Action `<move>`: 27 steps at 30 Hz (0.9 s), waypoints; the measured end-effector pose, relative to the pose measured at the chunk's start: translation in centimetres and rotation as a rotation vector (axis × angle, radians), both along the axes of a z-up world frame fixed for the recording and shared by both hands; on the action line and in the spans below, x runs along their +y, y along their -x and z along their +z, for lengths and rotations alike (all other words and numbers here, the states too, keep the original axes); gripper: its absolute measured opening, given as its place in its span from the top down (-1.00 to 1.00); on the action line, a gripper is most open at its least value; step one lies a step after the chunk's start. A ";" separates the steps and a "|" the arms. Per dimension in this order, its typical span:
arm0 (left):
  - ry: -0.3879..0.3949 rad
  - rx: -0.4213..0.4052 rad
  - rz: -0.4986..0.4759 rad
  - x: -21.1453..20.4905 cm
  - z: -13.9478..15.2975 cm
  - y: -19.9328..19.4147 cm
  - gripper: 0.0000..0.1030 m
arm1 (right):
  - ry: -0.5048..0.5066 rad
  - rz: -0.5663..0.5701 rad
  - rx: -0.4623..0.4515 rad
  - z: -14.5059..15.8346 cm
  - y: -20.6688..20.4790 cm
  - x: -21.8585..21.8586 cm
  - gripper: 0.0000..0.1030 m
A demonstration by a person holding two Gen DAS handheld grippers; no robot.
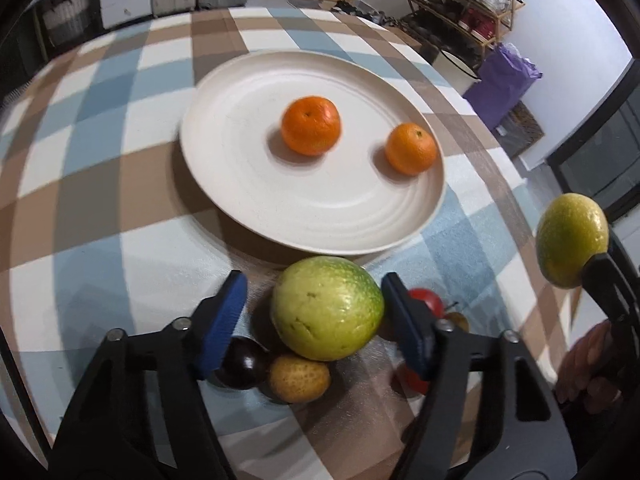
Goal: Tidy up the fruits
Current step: 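Grasp the green pomelo with the left tool while the right tool holds the grapefruit, then carry both fruits onto the white plate and open both tools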
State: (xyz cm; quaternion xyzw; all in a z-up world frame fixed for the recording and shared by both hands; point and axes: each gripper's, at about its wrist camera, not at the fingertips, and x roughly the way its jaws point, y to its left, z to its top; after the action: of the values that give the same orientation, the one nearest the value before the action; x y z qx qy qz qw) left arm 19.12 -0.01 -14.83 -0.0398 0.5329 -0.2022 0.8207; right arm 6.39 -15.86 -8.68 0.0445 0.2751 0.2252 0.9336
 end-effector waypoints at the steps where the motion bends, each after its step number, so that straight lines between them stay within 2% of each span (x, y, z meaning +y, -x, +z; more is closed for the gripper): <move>1: 0.009 0.004 -0.014 -0.1 0.0 0.1 0.00 | -0.001 0.001 0.000 0.0 -0.1 0.0 -0.03; 4: -0.015 -0.011 -0.034 -0.8 0.2 0.3 0.00 | -0.003 -0.002 0.001 -0.1 -0.1 -0.1 -0.03; 13: -0.004 -0.028 -0.021 -0.2 0.7 0.9 0.00 | -0.001 -0.004 -0.011 0.0 -0.1 -0.1 -0.03; 27: 0.055 -0.074 -0.053 0.1 4.8 2.3 0.00 | -0.055 0.009 0.011 0.2 -1.1 -0.1 -0.03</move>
State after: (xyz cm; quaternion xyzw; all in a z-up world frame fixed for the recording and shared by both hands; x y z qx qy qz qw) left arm 16.79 0.05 -10.04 -0.0407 0.4973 -0.2396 0.8328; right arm 7.54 -15.94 -8.46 0.0700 0.2741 0.2367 0.9295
